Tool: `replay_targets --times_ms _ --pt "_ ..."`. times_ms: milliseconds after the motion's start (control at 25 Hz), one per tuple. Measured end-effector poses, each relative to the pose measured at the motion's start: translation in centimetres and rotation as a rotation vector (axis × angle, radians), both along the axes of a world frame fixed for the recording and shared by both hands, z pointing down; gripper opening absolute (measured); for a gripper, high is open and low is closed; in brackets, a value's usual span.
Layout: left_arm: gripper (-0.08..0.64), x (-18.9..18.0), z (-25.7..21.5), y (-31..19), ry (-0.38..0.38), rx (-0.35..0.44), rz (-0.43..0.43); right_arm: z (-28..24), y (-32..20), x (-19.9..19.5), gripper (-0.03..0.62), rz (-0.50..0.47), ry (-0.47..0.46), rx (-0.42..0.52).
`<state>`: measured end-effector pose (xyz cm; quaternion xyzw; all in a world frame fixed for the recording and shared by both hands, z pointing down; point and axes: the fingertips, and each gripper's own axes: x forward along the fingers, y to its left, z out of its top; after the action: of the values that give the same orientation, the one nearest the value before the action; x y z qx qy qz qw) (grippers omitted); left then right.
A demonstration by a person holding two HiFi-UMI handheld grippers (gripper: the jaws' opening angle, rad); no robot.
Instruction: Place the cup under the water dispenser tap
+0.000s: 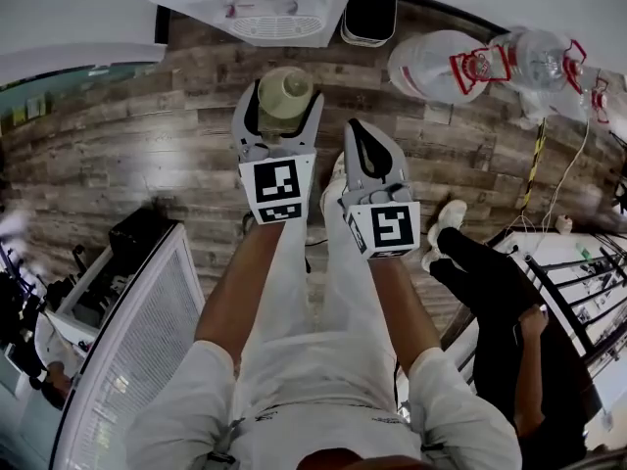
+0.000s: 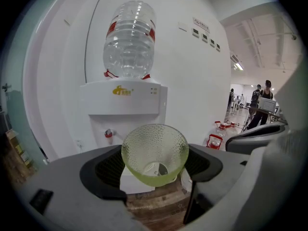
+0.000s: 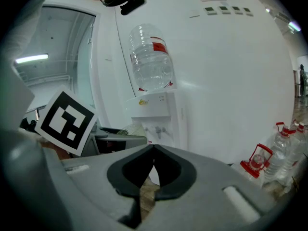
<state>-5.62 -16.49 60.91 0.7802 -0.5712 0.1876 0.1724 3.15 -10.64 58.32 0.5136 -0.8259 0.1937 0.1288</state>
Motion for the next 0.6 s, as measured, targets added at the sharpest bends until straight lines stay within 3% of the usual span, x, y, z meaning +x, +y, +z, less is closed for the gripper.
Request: replay_targets --times_ms 600 --pt "0.371 -0.1 9.9 -6.1 -0.045 -0.016 -0.021 6.2 -2.0 2.1 -0.002 0.007 0.015 -0.017"
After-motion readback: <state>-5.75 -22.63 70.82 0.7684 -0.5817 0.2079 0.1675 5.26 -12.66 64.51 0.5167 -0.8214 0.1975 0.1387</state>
